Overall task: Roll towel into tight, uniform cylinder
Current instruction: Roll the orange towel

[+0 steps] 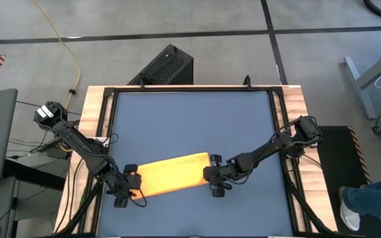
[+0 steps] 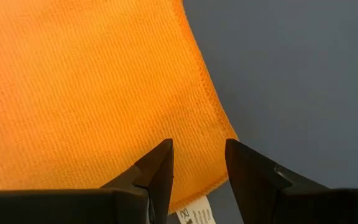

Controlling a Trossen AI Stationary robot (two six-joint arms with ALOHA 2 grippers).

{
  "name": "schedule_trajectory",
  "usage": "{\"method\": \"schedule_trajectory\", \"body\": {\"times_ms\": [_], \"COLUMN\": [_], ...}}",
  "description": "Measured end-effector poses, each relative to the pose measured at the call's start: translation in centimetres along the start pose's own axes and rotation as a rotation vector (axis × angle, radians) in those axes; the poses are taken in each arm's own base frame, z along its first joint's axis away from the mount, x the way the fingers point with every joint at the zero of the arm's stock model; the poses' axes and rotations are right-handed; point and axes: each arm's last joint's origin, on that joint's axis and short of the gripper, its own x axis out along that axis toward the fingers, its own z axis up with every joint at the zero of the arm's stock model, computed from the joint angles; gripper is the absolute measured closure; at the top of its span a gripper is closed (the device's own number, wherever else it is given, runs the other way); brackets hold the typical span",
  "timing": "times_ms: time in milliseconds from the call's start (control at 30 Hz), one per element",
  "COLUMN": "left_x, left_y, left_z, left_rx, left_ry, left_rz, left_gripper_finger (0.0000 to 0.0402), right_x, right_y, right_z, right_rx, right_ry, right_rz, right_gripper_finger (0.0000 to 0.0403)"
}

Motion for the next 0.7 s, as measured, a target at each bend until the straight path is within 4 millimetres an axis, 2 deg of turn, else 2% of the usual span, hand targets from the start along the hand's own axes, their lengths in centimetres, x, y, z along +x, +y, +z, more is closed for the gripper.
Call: {"method": "schedule_trajectory", "body": {"times_ms": [267, 533, 700], "left_x": [0.0, 2.2, 2.4], "left_y": [-0.5, -0.8, -0.7], "left_z": [-0.4, -1.1, -1.3], "left_rx": [-0.045, -0.036, -0.030], "left_ry": [0.007, 0.068, 0.085], "left_rz": [-0.009, 0.037, 0.052], "left_gripper_finger": [0.0267, 0.0267, 0.0267], "right_x": [-0.2, -1.1, -1.3], "right_y": [0.3, 0.8, 0.9], "right_z": [0.2, 2.1, 2.6], "right_rx": [0.005, -0.015, -0.013], "right_ry": [0.054, 0.071, 0.059], "right_rz": [0.083, 0.089, 0.092], "right_gripper_finger": [0.0326, 0.0326, 0.0326]}}
